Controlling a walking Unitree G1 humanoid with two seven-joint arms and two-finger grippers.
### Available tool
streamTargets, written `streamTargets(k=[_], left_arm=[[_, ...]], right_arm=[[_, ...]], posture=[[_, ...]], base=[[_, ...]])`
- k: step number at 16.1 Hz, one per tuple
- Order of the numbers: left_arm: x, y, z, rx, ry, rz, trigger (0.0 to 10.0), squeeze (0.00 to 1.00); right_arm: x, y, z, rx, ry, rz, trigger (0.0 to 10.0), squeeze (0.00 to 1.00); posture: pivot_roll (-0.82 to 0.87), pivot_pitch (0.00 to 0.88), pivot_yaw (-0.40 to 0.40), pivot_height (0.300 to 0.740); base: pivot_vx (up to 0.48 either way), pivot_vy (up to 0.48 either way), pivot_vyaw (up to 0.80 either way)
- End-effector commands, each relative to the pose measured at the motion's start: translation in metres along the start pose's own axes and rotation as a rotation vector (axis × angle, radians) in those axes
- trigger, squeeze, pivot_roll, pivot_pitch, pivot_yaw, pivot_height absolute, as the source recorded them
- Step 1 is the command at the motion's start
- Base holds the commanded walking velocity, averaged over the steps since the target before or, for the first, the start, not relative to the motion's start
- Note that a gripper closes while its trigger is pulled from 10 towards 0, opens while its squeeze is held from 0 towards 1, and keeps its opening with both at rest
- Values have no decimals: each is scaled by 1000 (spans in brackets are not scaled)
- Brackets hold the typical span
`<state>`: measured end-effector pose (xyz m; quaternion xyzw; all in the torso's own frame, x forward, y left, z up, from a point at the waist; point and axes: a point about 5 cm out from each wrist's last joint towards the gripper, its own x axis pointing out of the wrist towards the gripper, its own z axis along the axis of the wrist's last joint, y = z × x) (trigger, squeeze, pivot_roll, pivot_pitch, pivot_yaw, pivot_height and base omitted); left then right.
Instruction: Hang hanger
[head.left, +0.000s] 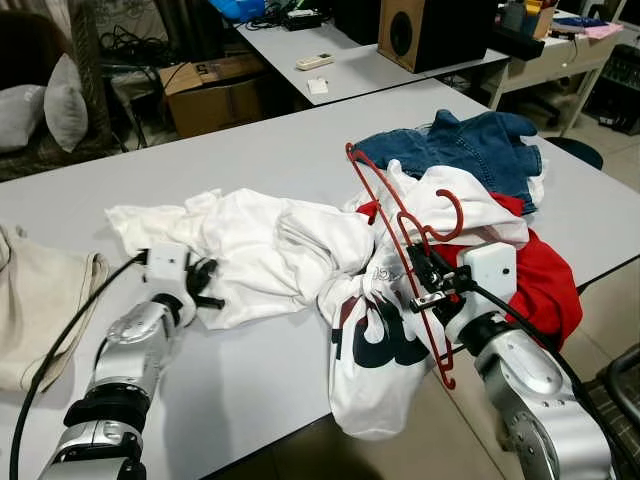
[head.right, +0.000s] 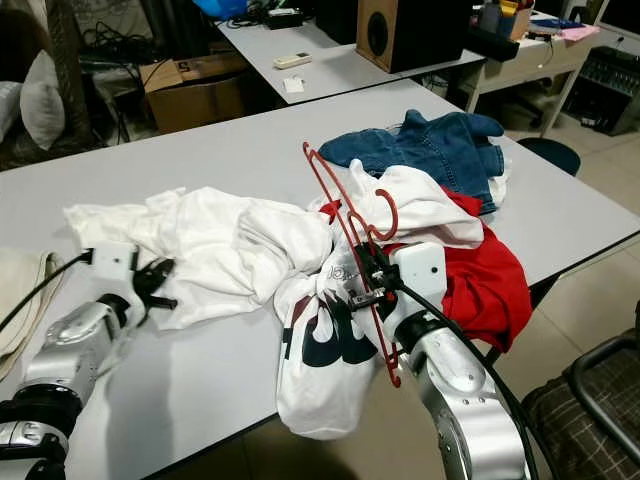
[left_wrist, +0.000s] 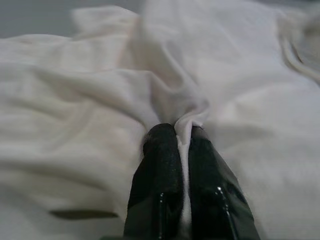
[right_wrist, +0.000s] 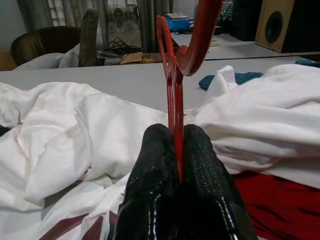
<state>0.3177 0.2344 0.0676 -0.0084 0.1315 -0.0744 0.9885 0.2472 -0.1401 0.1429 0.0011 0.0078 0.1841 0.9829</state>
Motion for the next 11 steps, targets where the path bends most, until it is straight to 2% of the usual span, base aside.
streamTargets(k=[1, 3, 4, 6, 7, 8, 9, 10, 11], left_arm=[[1, 2, 9, -33, -50, 26, 0, 0], [13, -10, 46, 8, -158, -48, 0, 0], [15, -13, 54, 15, -179, -59, 0, 0], [31, -23, 129, 50, -361, -121, 0, 0], [32, -24, 142, 50, -395, -123, 0, 0], [32, -28, 177, 36, -494, -140, 0, 0], [24, -36, 215, 50, -624, -186, 0, 0], [9, -45, 257, 53, -781, -244, 0, 0], [-4, -50, 286, 31, -897, -279, 0, 0]], right_arm=[[2, 2, 3, -7, -19, 8, 10000, 0], [5, 2, 5, -4, -31, 14, 10000, 0], [6, 2, 6, -5, -33, 16, 10000, 0], [9, 0, 10, -12, -51, 16, 10000, 0], [9, -1, 11, -13, -54, 13, 10000, 0], [9, -3, 11, -16, -58, 5, 10000, 0], [9, -4, 12, -20, -63, -2, 10000, 0], [7, -5, 13, -18, -70, -13, 10000, 0], [7, -5, 14, -13, -78, -22, 10000, 0]], posture=[[-59, 0, 63, 740], [-53, 0, 61, 740], [-51, 0, 60, 740], [-53, 0, 65, 740], [-52, 0, 68, 740], [-54, 0, 73, 740], [-56, 0, 76, 740], [-56, 0, 76, 740], [-60, 0, 94, 740]], base=[[0, 0, 0], [0, 0, 0], [0, 0, 0], [0, 0, 0], [0, 0, 0], [0, 0, 0], [0, 0, 0], [0, 0, 0], [0, 0, 0]])
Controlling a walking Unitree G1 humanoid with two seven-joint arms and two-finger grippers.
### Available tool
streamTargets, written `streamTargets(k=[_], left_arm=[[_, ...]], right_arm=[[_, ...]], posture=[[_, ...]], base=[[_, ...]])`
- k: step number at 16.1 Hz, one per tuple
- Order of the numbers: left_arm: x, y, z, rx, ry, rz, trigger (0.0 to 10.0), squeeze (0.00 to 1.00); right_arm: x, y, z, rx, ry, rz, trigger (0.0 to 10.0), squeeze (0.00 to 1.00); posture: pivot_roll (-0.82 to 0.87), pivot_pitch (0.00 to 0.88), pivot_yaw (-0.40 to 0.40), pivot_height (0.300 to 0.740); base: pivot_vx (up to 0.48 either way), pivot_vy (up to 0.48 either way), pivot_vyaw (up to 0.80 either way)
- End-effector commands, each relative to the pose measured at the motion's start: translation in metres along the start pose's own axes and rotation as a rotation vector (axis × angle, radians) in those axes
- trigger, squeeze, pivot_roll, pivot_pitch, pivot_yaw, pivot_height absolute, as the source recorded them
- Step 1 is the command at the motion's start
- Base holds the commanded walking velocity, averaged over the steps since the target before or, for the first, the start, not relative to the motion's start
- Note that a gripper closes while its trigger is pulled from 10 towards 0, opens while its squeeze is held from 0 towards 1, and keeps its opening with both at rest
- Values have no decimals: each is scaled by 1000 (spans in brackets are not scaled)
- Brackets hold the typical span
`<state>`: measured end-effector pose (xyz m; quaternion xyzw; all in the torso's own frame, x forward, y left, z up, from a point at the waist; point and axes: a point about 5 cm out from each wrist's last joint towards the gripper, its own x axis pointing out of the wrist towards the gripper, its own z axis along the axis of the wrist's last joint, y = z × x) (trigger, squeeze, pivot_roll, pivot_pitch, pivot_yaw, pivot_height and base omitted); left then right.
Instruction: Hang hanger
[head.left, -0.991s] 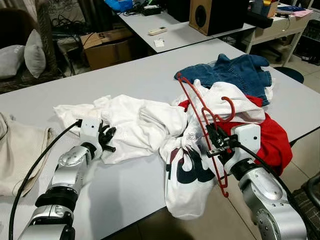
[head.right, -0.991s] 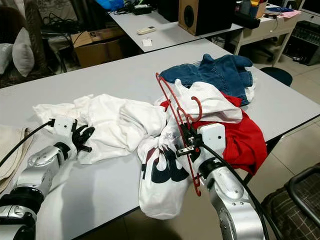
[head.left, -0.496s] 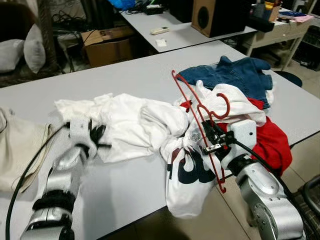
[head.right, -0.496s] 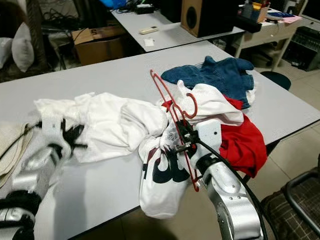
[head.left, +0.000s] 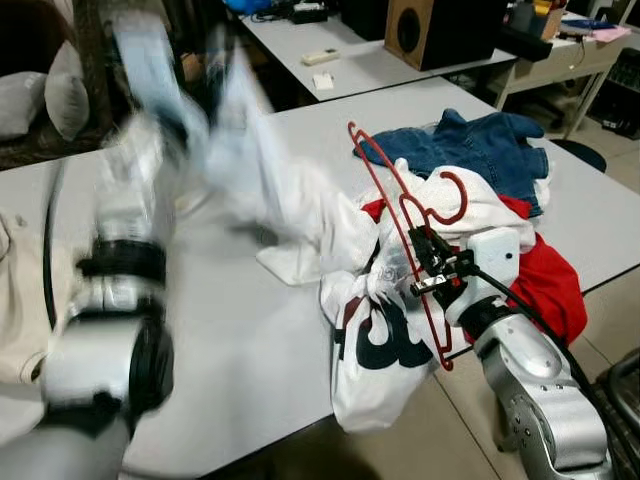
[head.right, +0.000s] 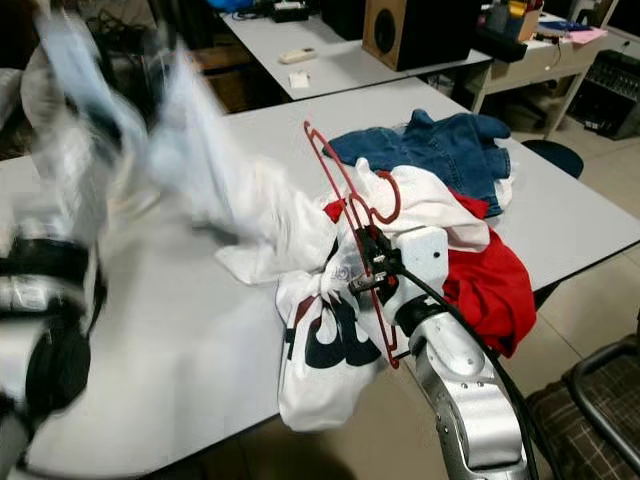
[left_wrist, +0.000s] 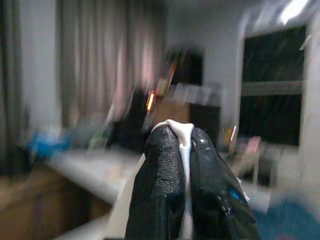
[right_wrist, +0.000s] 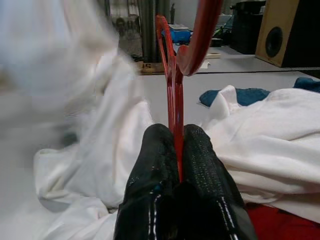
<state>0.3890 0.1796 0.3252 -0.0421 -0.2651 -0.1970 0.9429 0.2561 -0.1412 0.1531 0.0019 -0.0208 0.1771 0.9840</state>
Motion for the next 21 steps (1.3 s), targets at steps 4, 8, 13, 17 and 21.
streamTargets(k=[4, 8, 13, 17, 21], left_arm=[[2, 1, 15, 33, -52, -48, 0, 0], [-45, 9, -43, 61, 218, 11, 0, 0], [-95, -26, -81, -99, 544, -188, 0, 0], [-86, -76, -56, -438, 377, -398, 0, 0], [-105, -97, -92, -90, 618, -494, 10000, 0]], right_arm=[[-4, 3, 1, 3, -24, -17, 10000, 0], [-10, 2, 1, -1, -17, -25, 10000, 0], [-6, 2, 0, -6, -7, 8, 10000, 0], [-3, 2, 1, -3, -12, 13, 10000, 0], [-4, 2, 0, 3, -17, 0, 10000, 0]], posture=[[-74, 0, 115, 740], [-78, 0, 104, 740], [-55, 0, 66, 740], [-45, 0, 62, 740], [-45, 0, 77, 740]], base=[[0, 0, 0], [0, 0, 0], [0, 0, 0], [0, 0, 0], [0, 0, 0]])
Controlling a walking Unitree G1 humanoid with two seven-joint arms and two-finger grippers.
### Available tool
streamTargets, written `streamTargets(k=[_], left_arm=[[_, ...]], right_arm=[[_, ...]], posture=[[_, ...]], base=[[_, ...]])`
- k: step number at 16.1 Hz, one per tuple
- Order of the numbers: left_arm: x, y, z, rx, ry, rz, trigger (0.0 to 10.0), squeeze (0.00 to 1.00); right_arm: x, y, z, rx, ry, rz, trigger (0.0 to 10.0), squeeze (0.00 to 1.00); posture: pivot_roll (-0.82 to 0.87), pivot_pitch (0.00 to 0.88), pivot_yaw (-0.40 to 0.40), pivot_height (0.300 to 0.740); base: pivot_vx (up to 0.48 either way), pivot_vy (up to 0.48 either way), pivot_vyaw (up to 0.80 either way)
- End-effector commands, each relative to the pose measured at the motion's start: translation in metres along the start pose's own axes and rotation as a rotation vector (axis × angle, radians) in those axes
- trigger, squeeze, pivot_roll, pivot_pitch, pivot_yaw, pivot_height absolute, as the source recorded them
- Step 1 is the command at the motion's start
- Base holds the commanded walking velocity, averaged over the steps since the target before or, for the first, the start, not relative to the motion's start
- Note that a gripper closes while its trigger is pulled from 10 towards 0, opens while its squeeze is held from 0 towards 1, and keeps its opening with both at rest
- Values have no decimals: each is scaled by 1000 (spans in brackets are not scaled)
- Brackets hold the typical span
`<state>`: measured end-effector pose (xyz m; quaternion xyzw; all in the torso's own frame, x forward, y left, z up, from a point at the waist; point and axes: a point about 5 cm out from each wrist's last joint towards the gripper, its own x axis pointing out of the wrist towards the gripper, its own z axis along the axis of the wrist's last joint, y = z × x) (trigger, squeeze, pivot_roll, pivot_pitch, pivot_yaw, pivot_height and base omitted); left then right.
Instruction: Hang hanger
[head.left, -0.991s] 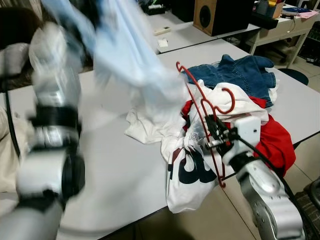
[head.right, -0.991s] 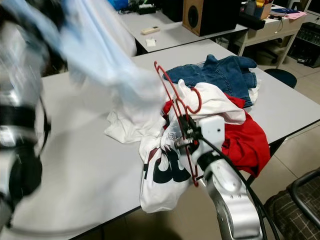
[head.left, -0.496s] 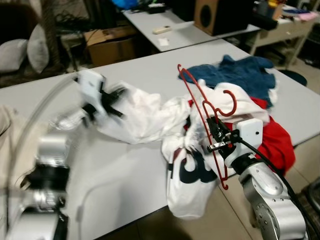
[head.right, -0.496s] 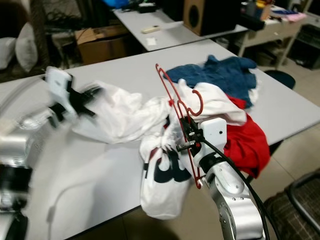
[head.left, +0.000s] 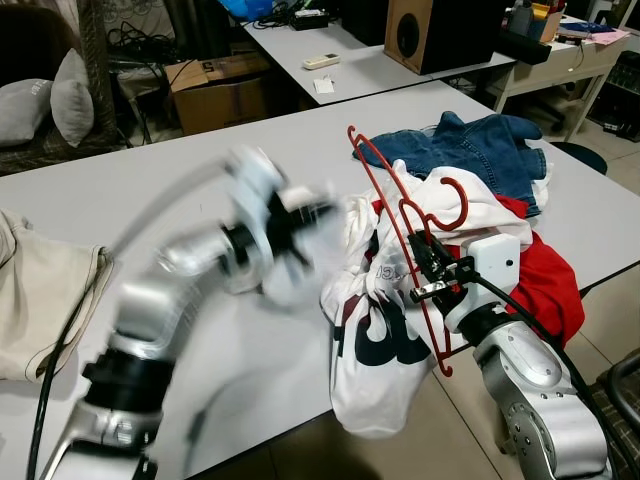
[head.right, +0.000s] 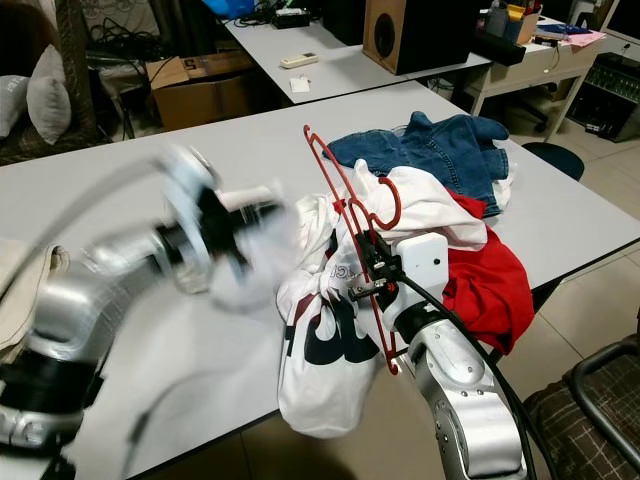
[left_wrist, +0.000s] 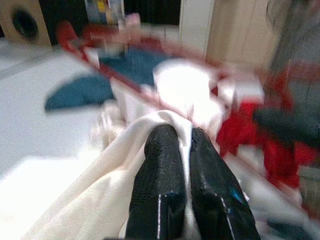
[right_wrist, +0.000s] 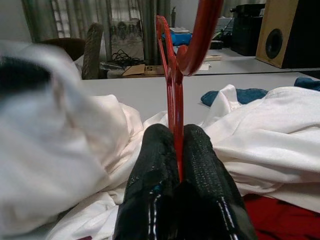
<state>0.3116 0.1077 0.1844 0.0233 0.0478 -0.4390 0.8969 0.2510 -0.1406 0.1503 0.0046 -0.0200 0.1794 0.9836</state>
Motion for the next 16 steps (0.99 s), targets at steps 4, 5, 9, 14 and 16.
streamTargets(k=[4, 5, 9, 14, 16], left_arm=[[-4, -20, 16, -103, -67, -185, 10000, 1000], [-8, -30, 20, -118, -99, -281, 10000, 1000], [-15, -18, 17, -76, -81, -241, 10000, 1000], [-50, 61, -19, 235, 252, 247, 10000, 1000], [-66, 60, -30, 302, 326, 152, 10000, 1000]], right_arm=[[-4, -10, 4, -12, -23, -47, 10000, 0], [-4, -14, 5, -17, -24, -55, 10000, 0], [-7, -27, 11, -57, -24, -63, 10000, 0], [-25, -9, 36, -114, -43, 301, 10000, 0], [-32, -4, 41, -131, -25, 403, 10000, 0]], posture=[[-52, 0, 85, 740], [-54, 0, 85, 740], [-63, 0, 83, 740], [-72, 0, 90, 740], [-71, 0, 88, 740]], base=[[0, 0, 0], [0, 0, 0], [0, 0, 0], [0, 0, 0], [0, 0, 0]])
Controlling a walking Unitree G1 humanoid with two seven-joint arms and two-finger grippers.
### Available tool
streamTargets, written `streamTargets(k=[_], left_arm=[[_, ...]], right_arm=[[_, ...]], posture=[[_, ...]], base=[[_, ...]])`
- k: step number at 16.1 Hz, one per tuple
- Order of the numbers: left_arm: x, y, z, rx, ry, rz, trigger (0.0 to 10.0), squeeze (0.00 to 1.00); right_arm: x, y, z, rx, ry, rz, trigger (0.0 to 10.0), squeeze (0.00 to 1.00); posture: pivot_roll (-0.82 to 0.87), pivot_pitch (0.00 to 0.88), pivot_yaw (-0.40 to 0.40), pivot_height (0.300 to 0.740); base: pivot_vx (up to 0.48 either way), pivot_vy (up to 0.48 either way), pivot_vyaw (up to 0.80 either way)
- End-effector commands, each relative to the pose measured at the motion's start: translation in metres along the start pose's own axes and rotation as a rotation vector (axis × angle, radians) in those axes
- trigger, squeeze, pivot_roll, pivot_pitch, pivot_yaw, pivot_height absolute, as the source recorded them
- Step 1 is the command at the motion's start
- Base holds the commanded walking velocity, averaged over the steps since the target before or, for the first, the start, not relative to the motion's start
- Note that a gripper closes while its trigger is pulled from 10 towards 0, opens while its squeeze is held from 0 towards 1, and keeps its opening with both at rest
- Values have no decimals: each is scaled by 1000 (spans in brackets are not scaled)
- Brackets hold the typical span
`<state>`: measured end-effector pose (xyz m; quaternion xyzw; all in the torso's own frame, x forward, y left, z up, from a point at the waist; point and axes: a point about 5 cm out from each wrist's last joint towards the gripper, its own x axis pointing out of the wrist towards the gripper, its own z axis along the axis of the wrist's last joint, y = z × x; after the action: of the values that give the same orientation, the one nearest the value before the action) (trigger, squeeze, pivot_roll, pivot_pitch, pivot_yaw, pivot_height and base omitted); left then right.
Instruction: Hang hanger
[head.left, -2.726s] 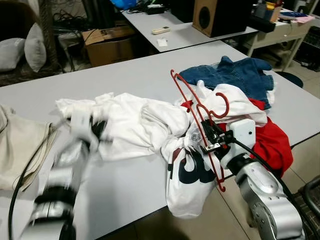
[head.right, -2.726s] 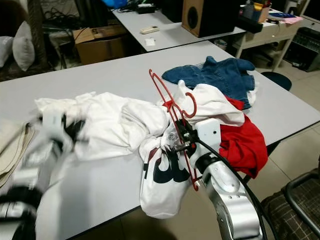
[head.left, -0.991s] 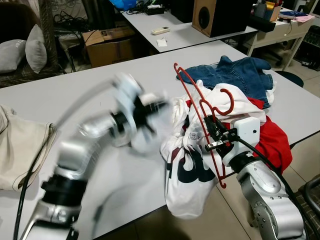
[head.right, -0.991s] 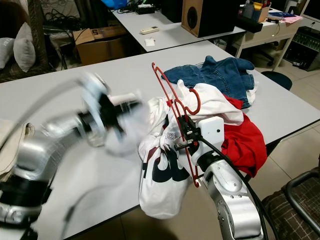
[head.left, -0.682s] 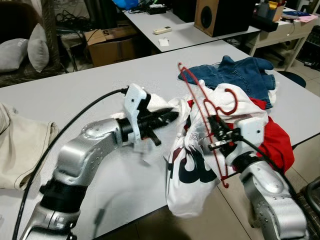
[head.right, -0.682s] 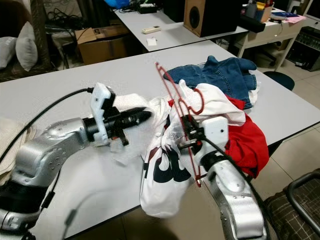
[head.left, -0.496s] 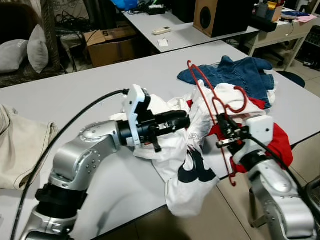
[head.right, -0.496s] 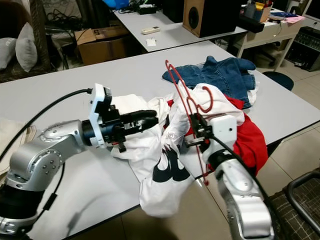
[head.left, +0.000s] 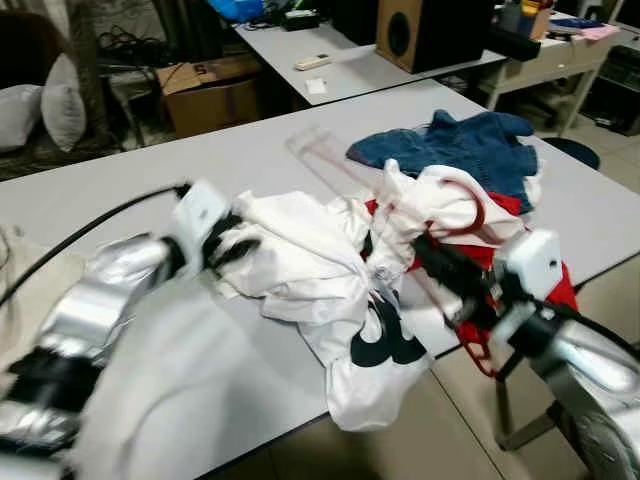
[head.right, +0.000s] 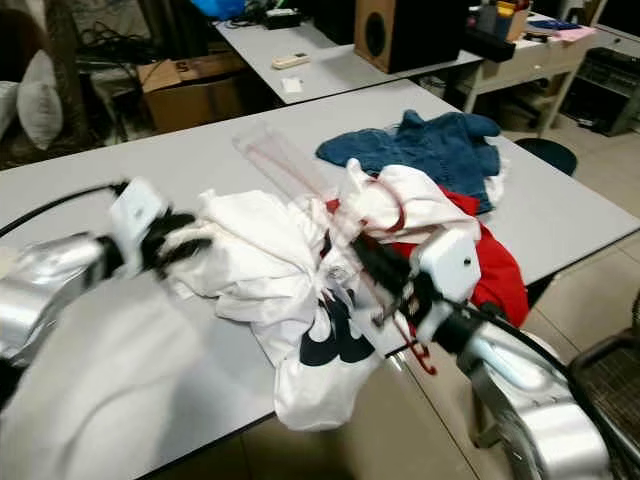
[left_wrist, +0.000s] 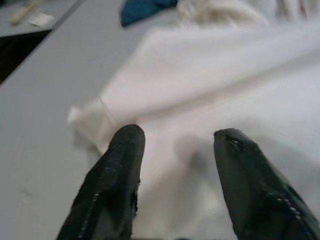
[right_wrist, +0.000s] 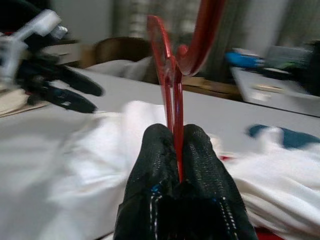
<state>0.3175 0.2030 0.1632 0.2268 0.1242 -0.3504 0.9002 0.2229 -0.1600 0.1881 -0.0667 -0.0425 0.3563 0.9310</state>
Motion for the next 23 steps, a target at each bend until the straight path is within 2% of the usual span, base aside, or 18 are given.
streamTargets(k=[1, 2, 3, 4, 5, 8, 10, 14, 16, 17, 18, 19, 23], left_arm=[[-1, -5, -6, 55, 36, -58, 10000, 1000], [-4, -11, -19, 82, 76, -135, 10000, 941], [-5, -15, -24, 96, 86, -180, 10000, 247], [-5, -19, -25, 105, 70, -211, 10000, 165], [-3, -22, -24, 96, 52, -223, 10000, 0], [9, -30, -34, 124, 85, -198, 10000, 0], [16, -28, -41, 155, 115, -139, 10000, 0], [30, -26, -44, 129, 118, -19, 10000, 0], [31, -22, -44, 136, 119, 9, 10000, 0], [32, -21, -43, 132, 109, 14, 8235, 0], [33, -20, -42, 125, 98, 19, 1765, 0], [35, -19, -40, 116, 76, 29, 0, 0], [35, -17, -38, 128, 59, 21, 0, 0]], right_arm=[[0, 6, 4, 8, -3, 54, 10000, 0], [-2, 8, 5, 12, 9, 100, 10000, 0], [-2, 9, 5, 12, 17, 119, 10000, 0], [-3, 9, 6, 16, 21, 122, 10000, 0], [-3, 8, 5, 16, 24, 118, 10000, 0], [-2, 7, 4, 14, 32, 100, 10000, 0], [-2, 8, 4, 16, 33, 98, 10000, 0], [-4, 10, 0, 23, 44, 99, 10000, 0], [-4, 11, -1, 21, 50, 95, 10000, 0], [-5, 11, -2, 21, 50, 93, 10000, 0], [-5, 11, -2, 21, 51, 92, 10000, 0], [-4, 11, -2, 20, 50, 90, 10000, 0], [-5, 10, -5, 21, 59, 93, 10000, 0]], posture=[[-68, 0, 87, 740], [-66, 0, 84, 740], [-64, 0, 83, 740], [-64, 0, 83, 740], [-60, 0, 81, 740], [-58, 0, 85, 740], [-61, 0, 91, 740], [-68, 0, 98, 740], [-70, 0, 99, 740], [-70, 0, 99, 740], [-70, 0, 98, 740], [-70, 0, 97, 740], [-65, 0, 93, 740]], base=[[0, 0, 0], [0, 0, 0], [0, 0, 0], [0, 0, 0], [0, 0, 0], [0, 0, 0], [0, 0, 0], [0, 0, 0], [0, 0, 0], [0, 0, 0], [0, 0, 0], [0, 0, 0], [0, 0, 0]])
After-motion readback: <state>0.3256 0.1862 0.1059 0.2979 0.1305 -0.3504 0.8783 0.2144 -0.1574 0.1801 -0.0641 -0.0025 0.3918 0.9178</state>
